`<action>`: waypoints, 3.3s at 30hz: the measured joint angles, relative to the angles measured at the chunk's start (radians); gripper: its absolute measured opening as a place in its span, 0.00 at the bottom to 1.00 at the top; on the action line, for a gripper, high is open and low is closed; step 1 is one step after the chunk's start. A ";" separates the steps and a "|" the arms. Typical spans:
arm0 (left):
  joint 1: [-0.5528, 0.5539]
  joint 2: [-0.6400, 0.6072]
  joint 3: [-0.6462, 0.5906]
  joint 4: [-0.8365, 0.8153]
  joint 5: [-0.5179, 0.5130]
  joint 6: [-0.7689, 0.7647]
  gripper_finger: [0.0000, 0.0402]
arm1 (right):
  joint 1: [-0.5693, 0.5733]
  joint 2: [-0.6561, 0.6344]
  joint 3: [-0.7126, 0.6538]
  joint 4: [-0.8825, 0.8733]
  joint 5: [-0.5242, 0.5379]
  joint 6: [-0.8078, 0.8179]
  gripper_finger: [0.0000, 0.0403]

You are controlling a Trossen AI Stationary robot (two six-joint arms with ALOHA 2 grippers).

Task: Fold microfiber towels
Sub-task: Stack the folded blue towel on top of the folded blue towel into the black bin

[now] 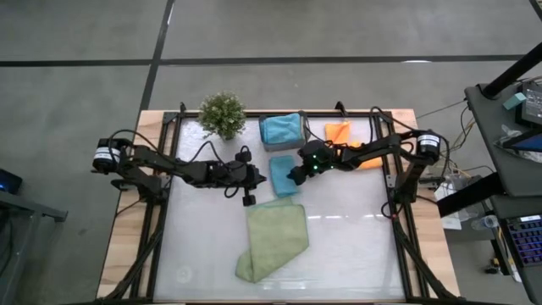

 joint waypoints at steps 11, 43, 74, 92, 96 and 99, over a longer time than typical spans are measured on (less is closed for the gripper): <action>0.000 0.000 -0.011 0.017 0.000 0.001 0.02 | 0.000 0.063 0.000 0.103 -0.001 -0.010 0.46; 0.010 -0.182 -0.013 0.009 -0.502 0.284 0.02 | -0.080 -0.058 0.494 -0.749 -0.055 -0.702 0.03; 0.015 -0.491 -0.076 0.009 -0.497 0.447 0.02 | -0.291 0.490 1.639 -1.732 -0.146 -2.009 0.03; 0.042 -0.490 -0.095 0.017 -0.496 0.450 0.02 | -0.318 0.570 1.602 -1.574 -0.104 -2.028 0.03; 0.042 -0.490 -0.099 0.017 -0.497 0.451 0.02 | -0.318 0.585 1.602 -1.548 -0.105 -1.943 0.06; 0.042 -0.490 -0.105 0.017 -0.497 0.456 0.02 | -0.318 0.596 1.602 -1.538 -0.052 -1.892 0.10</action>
